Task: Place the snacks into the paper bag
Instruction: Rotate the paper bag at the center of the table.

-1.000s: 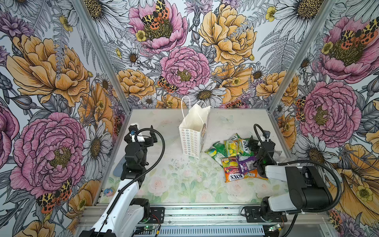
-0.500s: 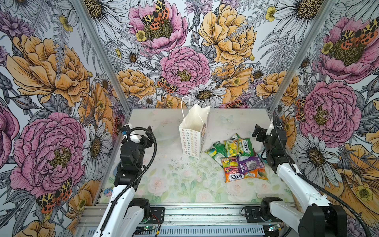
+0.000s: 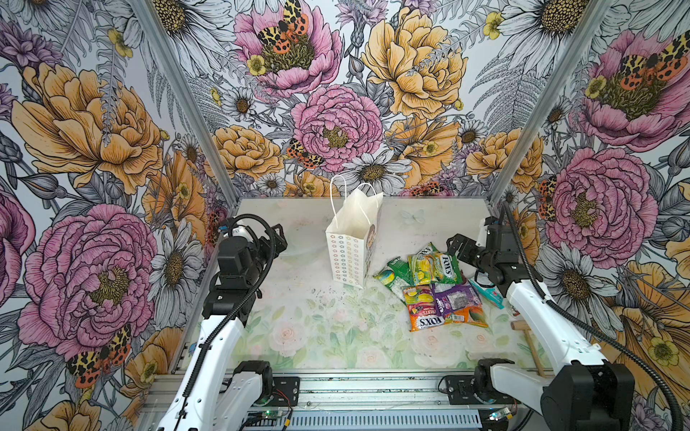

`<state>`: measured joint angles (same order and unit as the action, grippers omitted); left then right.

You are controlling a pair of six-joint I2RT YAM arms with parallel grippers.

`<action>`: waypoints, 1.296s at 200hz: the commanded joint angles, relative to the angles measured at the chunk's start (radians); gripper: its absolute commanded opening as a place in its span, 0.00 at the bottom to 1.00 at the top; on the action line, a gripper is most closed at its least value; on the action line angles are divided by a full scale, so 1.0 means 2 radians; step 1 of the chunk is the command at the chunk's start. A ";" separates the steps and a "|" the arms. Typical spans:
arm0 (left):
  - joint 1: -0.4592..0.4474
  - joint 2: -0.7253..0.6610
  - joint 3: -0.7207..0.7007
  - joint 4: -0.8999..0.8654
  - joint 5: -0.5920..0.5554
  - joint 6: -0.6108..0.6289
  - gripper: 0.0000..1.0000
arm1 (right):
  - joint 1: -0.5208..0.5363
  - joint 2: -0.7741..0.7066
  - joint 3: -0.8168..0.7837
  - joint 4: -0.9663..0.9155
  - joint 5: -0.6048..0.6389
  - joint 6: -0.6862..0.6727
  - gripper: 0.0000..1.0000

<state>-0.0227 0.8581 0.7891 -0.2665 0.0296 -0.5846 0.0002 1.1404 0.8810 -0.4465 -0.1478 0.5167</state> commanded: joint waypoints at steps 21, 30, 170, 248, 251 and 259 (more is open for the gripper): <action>0.008 -0.018 -0.012 0.020 0.050 -0.073 0.99 | 0.001 -0.001 0.034 -0.061 -0.048 0.022 0.99; 0.006 -0.023 -0.009 0.021 0.052 -0.080 0.99 | 0.001 -0.003 0.036 -0.066 -0.048 0.022 0.99; -0.089 0.075 0.160 -0.084 0.130 -0.085 0.99 | 0.019 -0.044 0.100 -0.128 -0.081 0.026 0.97; -0.151 0.173 0.259 -0.148 0.128 -0.027 0.99 | 0.028 -0.058 0.102 -0.128 -0.069 0.024 0.97; -0.152 0.176 0.263 -0.152 0.129 -0.025 0.99 | 0.028 -0.058 0.102 -0.128 -0.070 0.024 0.97; -0.154 0.181 0.269 -0.158 0.132 -0.022 0.99 | 0.029 -0.056 0.102 -0.128 -0.068 0.023 0.97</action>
<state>-0.3187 1.1908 1.2785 -0.4908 0.2794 -0.6895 0.0494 1.0279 1.0706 -0.6987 -0.2928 0.5610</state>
